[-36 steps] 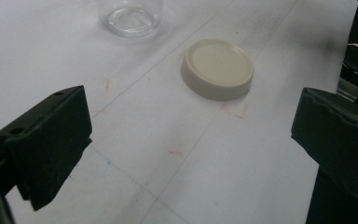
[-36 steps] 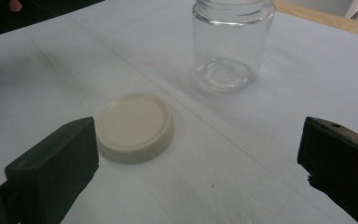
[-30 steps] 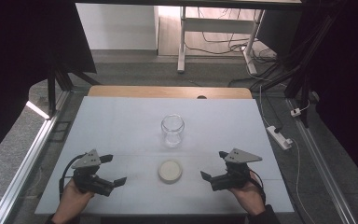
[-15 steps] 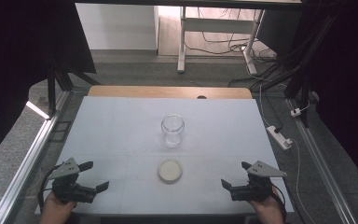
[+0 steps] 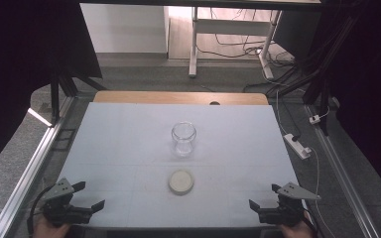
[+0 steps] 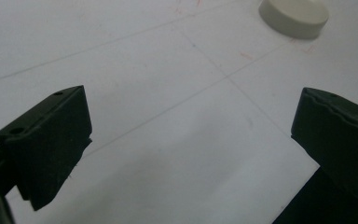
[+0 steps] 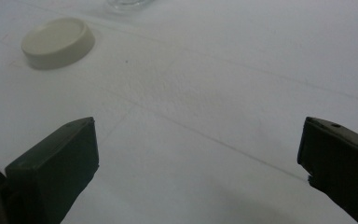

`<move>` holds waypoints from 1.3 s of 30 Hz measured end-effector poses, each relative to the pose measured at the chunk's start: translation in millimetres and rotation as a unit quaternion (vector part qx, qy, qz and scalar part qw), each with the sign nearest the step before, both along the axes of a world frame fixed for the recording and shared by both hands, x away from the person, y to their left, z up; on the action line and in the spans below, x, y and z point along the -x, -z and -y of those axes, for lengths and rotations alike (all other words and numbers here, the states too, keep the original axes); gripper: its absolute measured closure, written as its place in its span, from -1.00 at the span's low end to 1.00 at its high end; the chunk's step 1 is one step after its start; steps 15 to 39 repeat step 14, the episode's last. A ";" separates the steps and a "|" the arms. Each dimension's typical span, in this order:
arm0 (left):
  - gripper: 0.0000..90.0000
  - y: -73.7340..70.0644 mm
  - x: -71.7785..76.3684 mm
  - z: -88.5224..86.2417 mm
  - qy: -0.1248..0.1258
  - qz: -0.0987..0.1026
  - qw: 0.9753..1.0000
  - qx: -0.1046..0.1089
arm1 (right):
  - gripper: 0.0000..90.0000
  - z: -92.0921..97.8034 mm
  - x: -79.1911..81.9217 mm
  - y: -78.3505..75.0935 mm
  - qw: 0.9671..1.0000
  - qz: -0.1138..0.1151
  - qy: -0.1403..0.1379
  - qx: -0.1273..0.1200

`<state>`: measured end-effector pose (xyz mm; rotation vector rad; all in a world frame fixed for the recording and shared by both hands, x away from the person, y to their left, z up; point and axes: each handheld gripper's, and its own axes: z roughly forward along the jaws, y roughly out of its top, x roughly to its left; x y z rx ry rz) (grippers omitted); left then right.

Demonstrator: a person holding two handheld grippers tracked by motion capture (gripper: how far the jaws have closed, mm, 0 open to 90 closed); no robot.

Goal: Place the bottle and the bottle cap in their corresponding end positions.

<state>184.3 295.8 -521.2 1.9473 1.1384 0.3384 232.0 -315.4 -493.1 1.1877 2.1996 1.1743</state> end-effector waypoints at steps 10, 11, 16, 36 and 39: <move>-1.00 0.8 7.8 -2.5 -0.017 -0.012 0.999 -0.030 | -1.00 8.0 7.0 0.1 1.000 -0.016 0.016 -0.003; -1.00 0.9 7.7 -2.3 -0.017 -0.014 0.999 -0.033 | -1.00 7.6 6.9 0.2 1.000 -0.016 0.016 -0.002; -1.00 0.8 6.8 -1.1 -0.014 -0.015 0.999 -0.035 | -1.00 6.4 6.2 0.9 1.000 -0.019 0.013 0.005; -1.00 0.8 6.8 -1.1 -0.014 -0.015 0.999 -0.035 | -1.00 6.4 6.2 0.9 1.000 -0.019 0.013 0.005; -1.00 0.8 6.8 -1.1 -0.014 -0.015 0.999 -0.035 | -1.00 6.4 6.2 0.9 1.000 -0.019 0.013 0.005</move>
